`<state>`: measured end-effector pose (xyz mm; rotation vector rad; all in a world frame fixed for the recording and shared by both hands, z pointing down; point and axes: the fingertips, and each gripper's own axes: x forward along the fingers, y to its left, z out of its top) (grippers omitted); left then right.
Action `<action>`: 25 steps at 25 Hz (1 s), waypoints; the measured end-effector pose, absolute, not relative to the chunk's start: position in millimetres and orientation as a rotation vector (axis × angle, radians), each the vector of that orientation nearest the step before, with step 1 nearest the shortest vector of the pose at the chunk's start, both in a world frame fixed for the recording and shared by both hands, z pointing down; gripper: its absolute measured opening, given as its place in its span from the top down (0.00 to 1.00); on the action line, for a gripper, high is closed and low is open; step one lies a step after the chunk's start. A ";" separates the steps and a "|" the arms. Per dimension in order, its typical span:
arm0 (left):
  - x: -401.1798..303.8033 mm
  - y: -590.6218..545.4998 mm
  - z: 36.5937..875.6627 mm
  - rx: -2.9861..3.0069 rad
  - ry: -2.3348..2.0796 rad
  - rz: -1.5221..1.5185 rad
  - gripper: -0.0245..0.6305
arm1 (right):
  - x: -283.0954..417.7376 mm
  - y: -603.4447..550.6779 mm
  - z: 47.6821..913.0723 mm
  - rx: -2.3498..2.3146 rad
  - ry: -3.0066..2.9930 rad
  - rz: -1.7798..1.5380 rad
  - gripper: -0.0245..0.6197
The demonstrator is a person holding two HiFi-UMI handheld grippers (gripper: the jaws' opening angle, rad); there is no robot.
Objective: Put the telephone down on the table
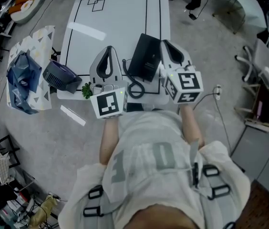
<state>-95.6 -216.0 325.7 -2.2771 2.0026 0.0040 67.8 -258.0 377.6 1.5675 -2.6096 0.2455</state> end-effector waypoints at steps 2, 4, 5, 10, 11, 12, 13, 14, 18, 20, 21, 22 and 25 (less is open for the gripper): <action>-93.1 -213.2 323.7 -2.277 1.995 0.002 0.95 | 64.0 -252.4 372.5 1.576 -2.626 0.211 0.95; -91.1 -210.4 323.7 -2.278 1.989 -0.002 0.95 | 60.2 -247.0 371.3 1.575 -2.641 0.201 0.95; -90.4 -209.2 324.2 -2.278 1.986 -0.004 0.95 | 58.2 -244.5 371.4 1.571 -2.648 0.198 0.95; -88.0 -204.5 324.3 -2.280 1.982 -0.009 0.95 | 53.1 -236.4 372.9 1.546 -2.662 0.187 0.95; -87.9 -204.0 324.4 -2.280 1.980 -0.011 0.95 | 53.0 -235.8 373.0 1.545 -2.661 0.190 0.95; -87.9 -203.6 324.6 -2.280 1.980 -0.013 0.95 | 53.1 -235.3 373.3 1.545 -2.660 0.193 0.95; -87.9 -203.1 324.7 -2.281 1.980 -0.014 0.95 | 53.3 -234.9 373.6 1.546 -2.659 0.195 0.95; -87.9 -202.6 324.8 -2.281 1.980 -0.016 0.95 | 53.6 -234.4 374.0 1.547 -2.659 0.196 0.95; -88.3 -202.5 324.5 -2.279 1.975 -0.023 0.95 | 53.2 -233.4 374.4 1.548 -2.662 0.196 0.95; -88.5 -202.9 324.6 -2.283 1.975 -0.025 0.95 | 51.7 -232.5 374.9 1.545 -2.666 0.196 0.95; -88.9 -203.4 325.1 -2.285 1.975 -0.027 0.95 | 50.5 -232.1 375.3 1.541 -2.667 0.195 0.95; -89.3 -203.9 325.5 -2.287 1.975 -0.027 0.95 | 49.1 -231.8 375.5 1.537 -2.668 0.193 0.95; -89.5 -203.9 324.7 -2.289 1.975 -0.020 0.95 | 45.7 -229.8 375.4 1.525 -2.674 0.187 0.95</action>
